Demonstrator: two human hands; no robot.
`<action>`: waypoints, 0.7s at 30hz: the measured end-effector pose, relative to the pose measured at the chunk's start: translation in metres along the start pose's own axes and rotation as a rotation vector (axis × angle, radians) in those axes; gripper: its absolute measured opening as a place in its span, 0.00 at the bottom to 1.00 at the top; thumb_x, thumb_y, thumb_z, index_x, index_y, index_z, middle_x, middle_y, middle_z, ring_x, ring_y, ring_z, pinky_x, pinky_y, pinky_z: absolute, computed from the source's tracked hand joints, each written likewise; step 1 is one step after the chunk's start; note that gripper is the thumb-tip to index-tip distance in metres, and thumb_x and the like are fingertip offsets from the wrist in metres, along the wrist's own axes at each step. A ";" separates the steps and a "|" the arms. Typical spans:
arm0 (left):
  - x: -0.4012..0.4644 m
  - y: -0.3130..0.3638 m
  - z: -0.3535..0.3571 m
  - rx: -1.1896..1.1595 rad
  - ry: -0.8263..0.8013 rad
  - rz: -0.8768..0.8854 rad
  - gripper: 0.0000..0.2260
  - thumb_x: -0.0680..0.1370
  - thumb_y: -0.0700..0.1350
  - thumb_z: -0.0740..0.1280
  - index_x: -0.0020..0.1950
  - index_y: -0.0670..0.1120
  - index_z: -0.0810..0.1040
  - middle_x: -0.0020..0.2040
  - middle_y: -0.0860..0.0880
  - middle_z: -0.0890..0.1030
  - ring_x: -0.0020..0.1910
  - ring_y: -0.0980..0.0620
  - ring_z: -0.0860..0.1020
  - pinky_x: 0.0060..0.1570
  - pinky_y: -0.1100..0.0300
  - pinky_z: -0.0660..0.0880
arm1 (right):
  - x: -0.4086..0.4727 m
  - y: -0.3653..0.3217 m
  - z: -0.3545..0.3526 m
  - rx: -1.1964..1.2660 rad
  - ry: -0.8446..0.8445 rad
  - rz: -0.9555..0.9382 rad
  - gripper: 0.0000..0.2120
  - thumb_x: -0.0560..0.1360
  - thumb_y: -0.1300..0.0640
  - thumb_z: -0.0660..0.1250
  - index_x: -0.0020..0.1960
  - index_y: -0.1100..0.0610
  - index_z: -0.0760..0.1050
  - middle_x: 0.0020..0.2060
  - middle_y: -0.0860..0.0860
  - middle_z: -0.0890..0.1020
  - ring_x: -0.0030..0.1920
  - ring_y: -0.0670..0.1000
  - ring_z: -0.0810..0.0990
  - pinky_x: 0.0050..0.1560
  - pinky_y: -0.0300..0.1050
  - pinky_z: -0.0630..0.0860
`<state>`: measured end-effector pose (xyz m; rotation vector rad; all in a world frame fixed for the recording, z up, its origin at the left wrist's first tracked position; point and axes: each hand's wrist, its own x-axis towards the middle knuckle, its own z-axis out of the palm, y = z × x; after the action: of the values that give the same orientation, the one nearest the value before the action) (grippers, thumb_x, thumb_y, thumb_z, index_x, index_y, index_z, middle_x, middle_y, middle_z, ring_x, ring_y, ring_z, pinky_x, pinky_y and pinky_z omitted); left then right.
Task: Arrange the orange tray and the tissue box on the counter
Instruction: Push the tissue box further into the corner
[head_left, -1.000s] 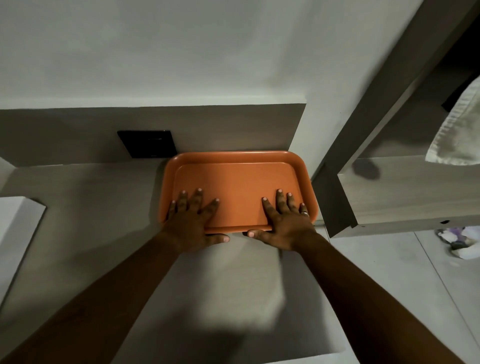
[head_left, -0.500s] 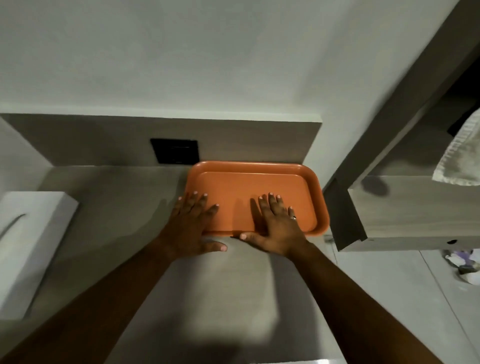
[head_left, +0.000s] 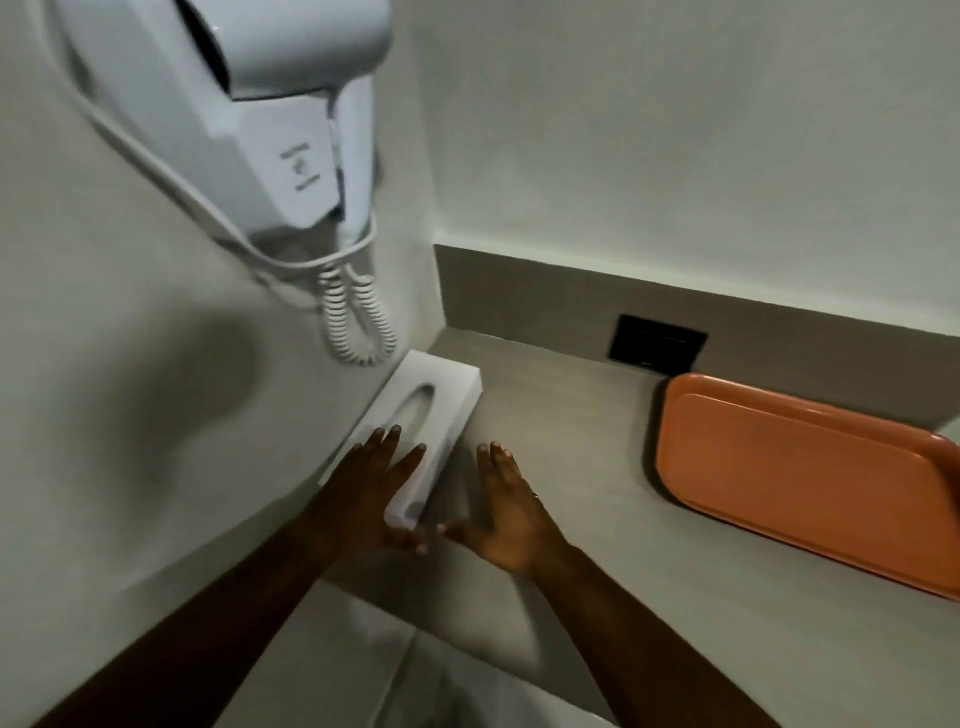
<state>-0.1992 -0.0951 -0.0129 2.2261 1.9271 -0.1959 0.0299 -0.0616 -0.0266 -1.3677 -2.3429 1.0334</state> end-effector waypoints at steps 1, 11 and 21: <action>-0.003 -0.009 0.002 0.022 -0.013 0.004 0.55 0.62 0.78 0.61 0.73 0.53 0.32 0.77 0.42 0.37 0.77 0.40 0.39 0.74 0.44 0.42 | 0.008 -0.008 0.007 -0.008 -0.008 -0.013 0.55 0.71 0.31 0.69 0.80 0.56 0.41 0.80 0.54 0.44 0.79 0.53 0.41 0.76 0.46 0.42; 0.008 -0.038 0.015 0.085 0.094 0.136 0.42 0.70 0.65 0.70 0.77 0.51 0.54 0.77 0.32 0.53 0.75 0.31 0.53 0.71 0.38 0.57 | 0.041 -0.035 0.045 -0.231 0.001 -0.106 0.51 0.74 0.34 0.66 0.79 0.62 0.42 0.78 0.59 0.39 0.79 0.56 0.40 0.77 0.47 0.43; 0.070 -0.039 0.010 0.163 0.109 0.169 0.42 0.74 0.66 0.63 0.77 0.53 0.42 0.80 0.42 0.44 0.77 0.36 0.42 0.74 0.42 0.48 | 0.090 -0.014 0.011 -0.507 -0.033 -0.010 0.51 0.73 0.26 0.56 0.80 0.58 0.39 0.79 0.57 0.39 0.79 0.55 0.37 0.75 0.55 0.35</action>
<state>-0.2274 -0.0243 -0.0403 2.5417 1.8222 -0.2179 -0.0336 0.0043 -0.0375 -1.4990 -2.7522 0.4701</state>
